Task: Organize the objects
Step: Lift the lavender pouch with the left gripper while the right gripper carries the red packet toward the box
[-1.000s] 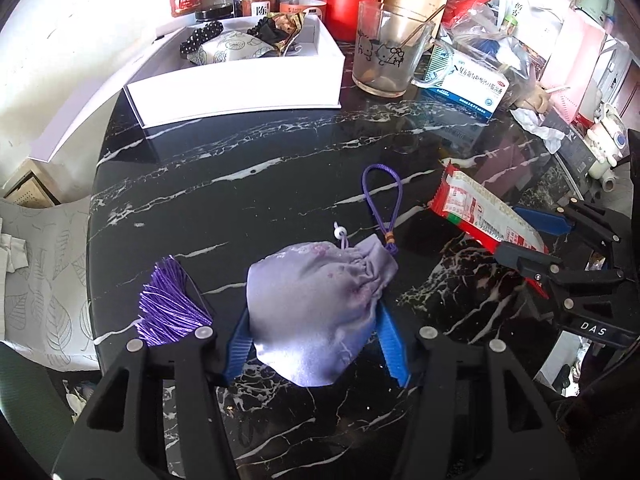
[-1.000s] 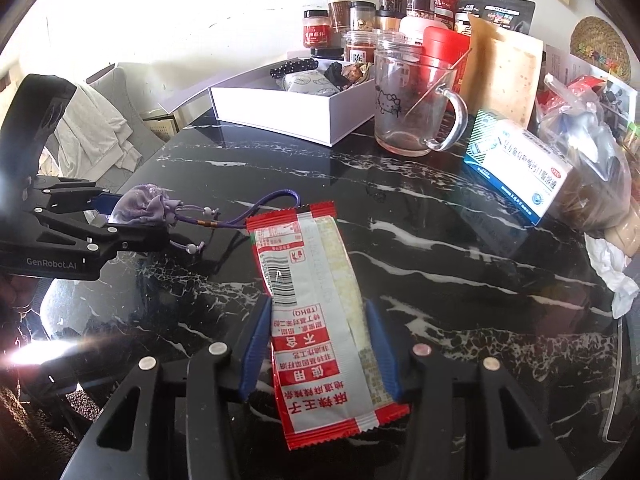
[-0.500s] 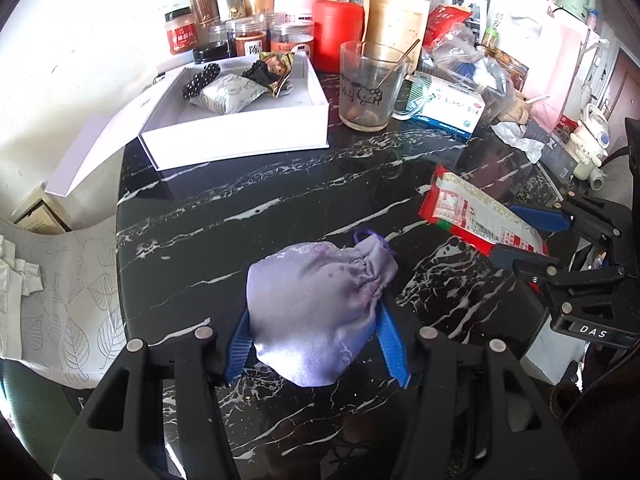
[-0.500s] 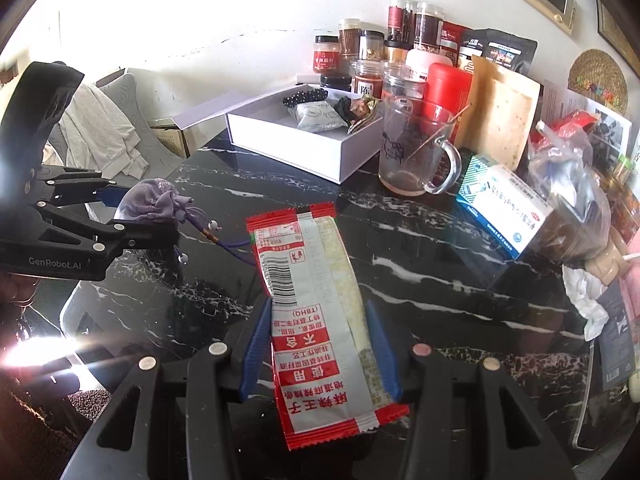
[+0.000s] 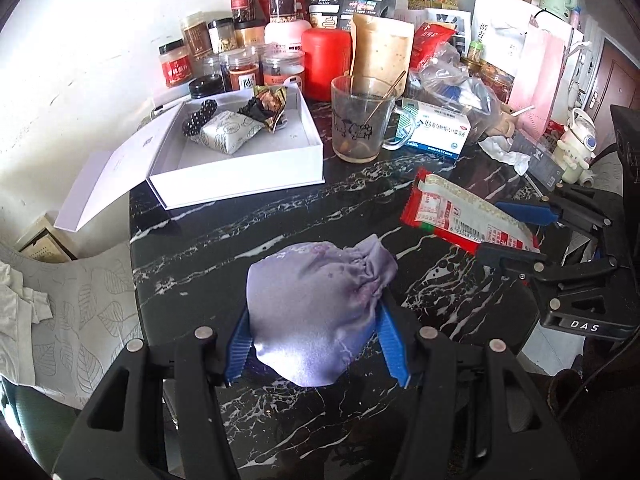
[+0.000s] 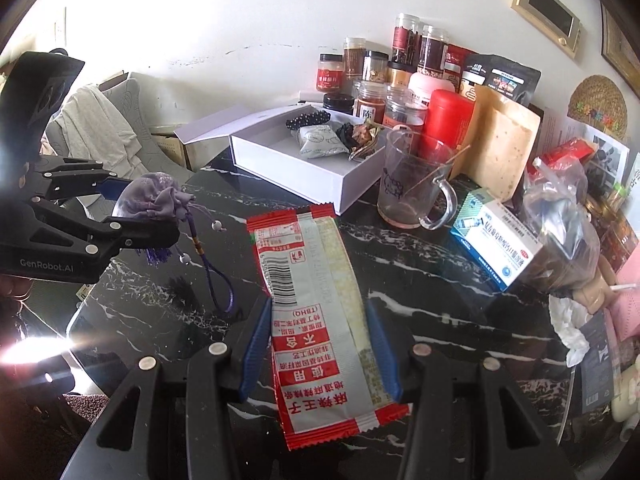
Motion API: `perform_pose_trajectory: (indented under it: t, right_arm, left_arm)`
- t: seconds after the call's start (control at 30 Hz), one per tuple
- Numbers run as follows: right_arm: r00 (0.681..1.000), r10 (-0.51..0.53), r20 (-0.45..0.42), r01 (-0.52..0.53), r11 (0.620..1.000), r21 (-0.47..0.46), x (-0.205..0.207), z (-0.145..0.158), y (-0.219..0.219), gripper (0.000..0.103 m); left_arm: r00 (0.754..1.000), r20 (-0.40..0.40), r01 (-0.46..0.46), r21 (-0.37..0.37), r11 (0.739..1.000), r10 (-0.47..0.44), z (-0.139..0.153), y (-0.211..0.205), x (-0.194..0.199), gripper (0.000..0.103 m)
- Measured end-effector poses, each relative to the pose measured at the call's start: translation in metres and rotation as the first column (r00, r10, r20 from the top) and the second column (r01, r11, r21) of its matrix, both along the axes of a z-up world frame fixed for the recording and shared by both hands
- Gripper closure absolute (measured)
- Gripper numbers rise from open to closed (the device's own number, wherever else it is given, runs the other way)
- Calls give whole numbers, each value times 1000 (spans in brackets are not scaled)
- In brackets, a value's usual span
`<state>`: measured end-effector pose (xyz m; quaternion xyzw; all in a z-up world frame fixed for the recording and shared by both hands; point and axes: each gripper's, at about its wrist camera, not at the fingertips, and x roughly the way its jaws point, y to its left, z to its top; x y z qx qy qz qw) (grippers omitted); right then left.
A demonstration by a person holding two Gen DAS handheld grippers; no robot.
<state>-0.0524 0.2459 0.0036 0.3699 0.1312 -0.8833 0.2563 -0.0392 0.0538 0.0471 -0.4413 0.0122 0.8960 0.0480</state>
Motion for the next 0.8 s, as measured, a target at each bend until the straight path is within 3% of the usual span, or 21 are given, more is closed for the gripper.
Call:
perform_pose_trajectory:
  t: [0.4,0.8]
  right_arm:
    - [998,37,-43,-37,999,-5,-19,24,-16,55]
    - [995,76,-56,-77,997,-10,-58,33,-36,55]
  left_arm:
    - [999,-35,18,-24,1000,-19,26,-11,-18,50]
    - [999,-31,-6,-20,1000,6,32,-34,-57,50]
